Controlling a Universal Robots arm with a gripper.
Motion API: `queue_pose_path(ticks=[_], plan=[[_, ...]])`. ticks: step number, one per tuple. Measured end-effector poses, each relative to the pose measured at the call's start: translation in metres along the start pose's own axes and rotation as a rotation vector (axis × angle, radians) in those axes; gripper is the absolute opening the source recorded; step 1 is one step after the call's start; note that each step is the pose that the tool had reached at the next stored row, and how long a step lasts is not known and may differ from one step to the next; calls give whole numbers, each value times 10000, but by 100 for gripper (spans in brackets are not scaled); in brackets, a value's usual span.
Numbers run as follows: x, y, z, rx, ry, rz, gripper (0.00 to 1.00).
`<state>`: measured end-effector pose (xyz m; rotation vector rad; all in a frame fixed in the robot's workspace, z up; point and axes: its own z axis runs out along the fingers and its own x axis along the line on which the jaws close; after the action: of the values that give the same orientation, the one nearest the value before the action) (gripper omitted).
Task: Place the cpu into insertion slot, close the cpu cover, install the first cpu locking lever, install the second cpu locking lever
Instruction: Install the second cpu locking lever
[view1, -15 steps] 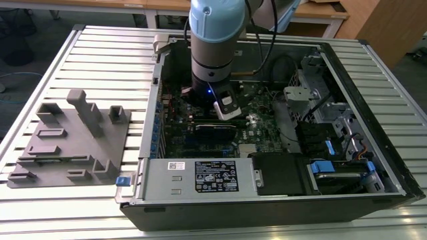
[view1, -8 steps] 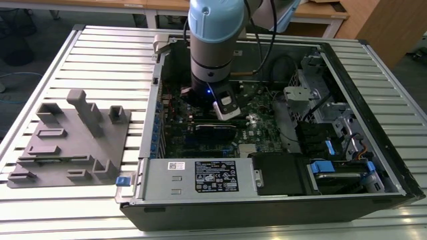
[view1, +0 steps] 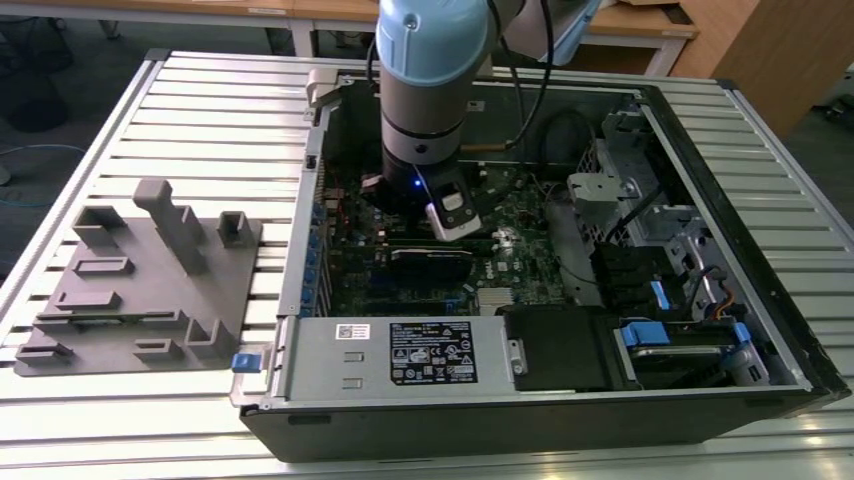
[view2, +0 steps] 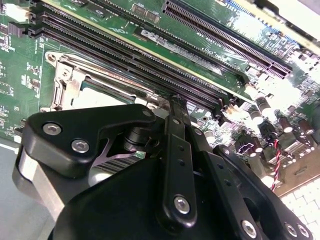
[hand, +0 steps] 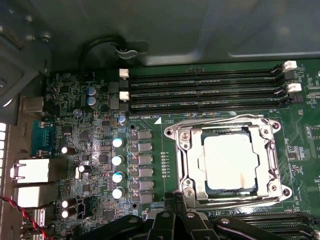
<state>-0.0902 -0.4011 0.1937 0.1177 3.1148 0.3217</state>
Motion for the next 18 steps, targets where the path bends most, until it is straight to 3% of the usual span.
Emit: queue_pose_path(ticks=[8,14,18], plan=[[0,32,-149,-3,-1,1,11],[0,75,-358,-1,0,1,11],[-1,81,-383,0,-1,-1,11]])
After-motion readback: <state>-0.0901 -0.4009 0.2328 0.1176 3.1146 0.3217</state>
